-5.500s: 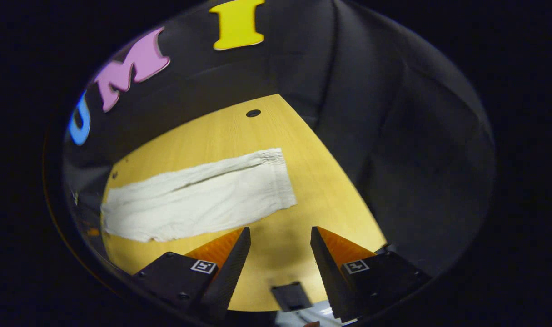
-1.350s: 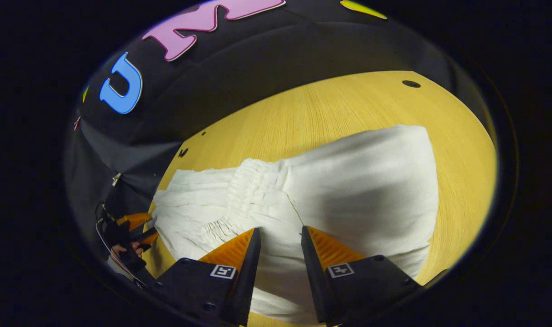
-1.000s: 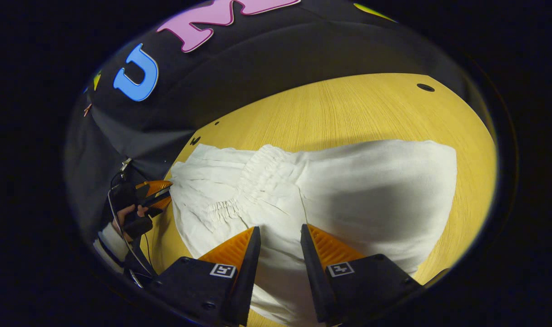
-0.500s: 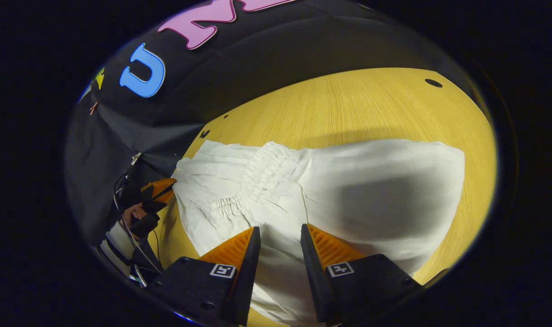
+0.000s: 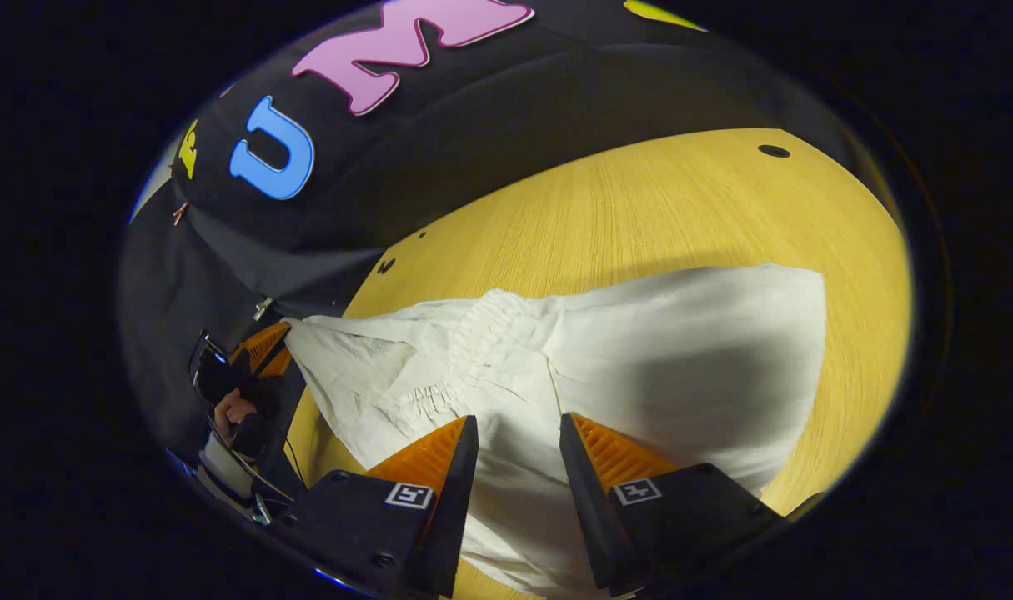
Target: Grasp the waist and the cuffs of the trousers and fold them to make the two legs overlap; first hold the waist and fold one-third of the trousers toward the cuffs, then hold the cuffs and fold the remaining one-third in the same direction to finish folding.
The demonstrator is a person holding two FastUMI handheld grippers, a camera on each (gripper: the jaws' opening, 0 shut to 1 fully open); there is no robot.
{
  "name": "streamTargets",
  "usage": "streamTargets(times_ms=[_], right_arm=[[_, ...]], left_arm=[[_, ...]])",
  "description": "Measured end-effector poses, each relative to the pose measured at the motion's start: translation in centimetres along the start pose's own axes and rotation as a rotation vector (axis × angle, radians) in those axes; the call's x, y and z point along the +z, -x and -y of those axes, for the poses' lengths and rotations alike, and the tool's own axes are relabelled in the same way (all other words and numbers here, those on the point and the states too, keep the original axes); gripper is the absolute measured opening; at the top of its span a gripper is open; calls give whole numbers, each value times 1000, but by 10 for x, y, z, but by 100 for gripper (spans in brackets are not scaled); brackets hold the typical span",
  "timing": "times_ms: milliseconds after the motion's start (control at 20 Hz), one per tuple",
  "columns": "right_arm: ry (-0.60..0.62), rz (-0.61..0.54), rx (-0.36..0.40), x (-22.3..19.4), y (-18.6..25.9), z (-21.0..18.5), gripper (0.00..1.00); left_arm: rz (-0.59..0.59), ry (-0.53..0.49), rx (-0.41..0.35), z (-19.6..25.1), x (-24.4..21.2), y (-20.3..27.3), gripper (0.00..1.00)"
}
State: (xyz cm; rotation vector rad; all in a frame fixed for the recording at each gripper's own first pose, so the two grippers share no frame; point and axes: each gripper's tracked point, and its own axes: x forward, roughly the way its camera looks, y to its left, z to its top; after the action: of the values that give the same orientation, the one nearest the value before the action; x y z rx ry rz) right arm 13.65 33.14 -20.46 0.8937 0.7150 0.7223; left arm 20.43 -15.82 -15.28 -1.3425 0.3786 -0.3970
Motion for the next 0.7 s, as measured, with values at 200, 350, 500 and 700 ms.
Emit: streamTargets(times_ms=[200,350,500,700], right_arm=[[-87,125,-20,26,40,16,63],[-143,194,-44,34,72,37,63],[-153,235,-81,31,103,60,63],[-187,266,-109,27,127,83,63]], left_arm=[[-113,-205,-115,78,-56,-14,5],[-252,-312,-192,117,-130,-27,5],[-381,-398,-245,135,-199,-29,6],[-543,-538,-346,141,-276,-43,6]])
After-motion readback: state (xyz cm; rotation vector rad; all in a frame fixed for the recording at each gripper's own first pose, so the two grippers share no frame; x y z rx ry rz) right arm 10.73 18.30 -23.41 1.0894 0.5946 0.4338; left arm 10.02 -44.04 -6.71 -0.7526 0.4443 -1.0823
